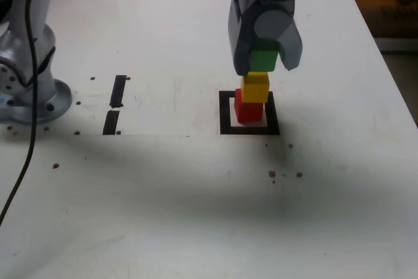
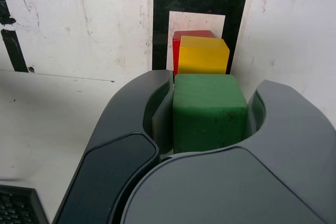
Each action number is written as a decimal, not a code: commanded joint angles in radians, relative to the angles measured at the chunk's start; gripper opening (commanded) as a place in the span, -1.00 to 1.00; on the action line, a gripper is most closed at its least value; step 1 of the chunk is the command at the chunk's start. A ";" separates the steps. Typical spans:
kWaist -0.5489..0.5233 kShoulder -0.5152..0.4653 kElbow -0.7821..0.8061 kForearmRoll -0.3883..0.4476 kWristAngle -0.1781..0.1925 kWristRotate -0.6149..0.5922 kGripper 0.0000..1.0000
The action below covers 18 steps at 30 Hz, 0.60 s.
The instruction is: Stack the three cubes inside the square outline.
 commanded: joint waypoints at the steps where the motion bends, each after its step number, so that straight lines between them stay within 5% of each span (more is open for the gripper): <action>1: 0.006 -0.006 0.006 -0.005 0.000 0.003 -0.33; 18: 0.010 -0.017 0.098 -0.104 -0.010 0.008 -0.04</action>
